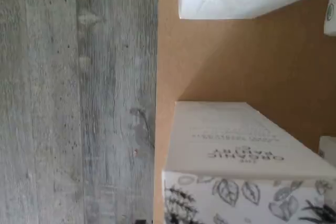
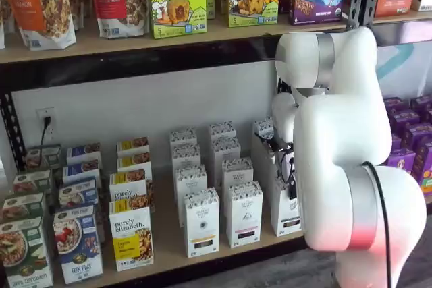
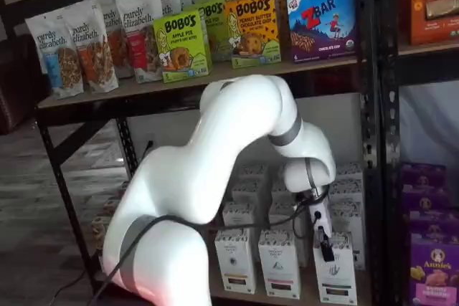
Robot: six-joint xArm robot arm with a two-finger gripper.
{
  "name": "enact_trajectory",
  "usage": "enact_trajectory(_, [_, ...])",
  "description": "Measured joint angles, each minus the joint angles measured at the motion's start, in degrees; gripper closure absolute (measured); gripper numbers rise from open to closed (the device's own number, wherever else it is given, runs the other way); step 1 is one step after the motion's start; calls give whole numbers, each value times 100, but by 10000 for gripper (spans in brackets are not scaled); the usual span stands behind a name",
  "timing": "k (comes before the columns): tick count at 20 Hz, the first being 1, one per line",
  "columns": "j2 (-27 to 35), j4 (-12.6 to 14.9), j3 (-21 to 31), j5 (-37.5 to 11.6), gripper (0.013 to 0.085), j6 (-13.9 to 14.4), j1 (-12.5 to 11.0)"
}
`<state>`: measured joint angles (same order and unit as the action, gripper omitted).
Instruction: Pick up the white box with a green strip in the middle, on the bottom shelf, the sixth box from the left
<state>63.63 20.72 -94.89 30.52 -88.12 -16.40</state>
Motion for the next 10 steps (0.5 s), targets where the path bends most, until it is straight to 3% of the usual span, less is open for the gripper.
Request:
enact_trajectory(5, [-40, 216, 162, -201, 130, 209, 2])
enact_trajectory(9, [-51, 388, 271, -343, 250, 372, -4])
enact_trajectory(10, [-52, 376, 299, -382, 250, 367, -5])
